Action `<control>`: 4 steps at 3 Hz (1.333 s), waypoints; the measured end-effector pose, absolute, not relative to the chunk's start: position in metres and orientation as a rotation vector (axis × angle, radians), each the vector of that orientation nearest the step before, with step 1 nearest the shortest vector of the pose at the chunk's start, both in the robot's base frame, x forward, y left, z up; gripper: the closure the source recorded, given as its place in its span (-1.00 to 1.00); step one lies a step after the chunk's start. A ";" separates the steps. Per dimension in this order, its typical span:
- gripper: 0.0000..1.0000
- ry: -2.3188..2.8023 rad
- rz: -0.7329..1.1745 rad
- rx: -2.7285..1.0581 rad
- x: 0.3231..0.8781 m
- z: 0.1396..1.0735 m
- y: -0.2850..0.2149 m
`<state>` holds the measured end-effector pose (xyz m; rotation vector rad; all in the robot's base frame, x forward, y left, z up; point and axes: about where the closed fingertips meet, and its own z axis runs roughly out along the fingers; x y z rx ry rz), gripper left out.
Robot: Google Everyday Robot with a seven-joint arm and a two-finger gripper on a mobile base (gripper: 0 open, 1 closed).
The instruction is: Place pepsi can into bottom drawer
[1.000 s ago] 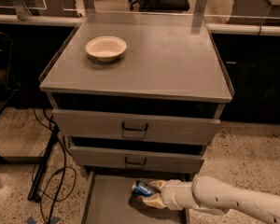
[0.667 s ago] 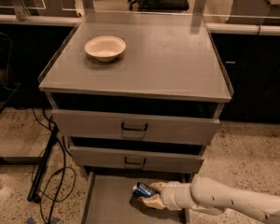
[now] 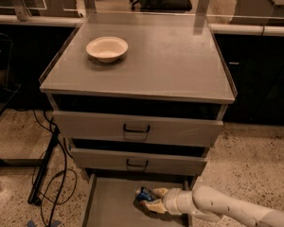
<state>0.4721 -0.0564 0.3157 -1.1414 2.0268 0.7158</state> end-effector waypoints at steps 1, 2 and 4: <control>1.00 2.025 0.753 -1.063 0.484 0.268 -0.059; 1.00 2.025 0.753 -1.063 0.484 0.268 -0.059; 1.00 2.069 0.767 -1.073 0.491 0.230 -0.053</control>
Offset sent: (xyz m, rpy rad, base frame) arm 0.0088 -0.0021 -0.0371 0.0423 0.0081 -0.0300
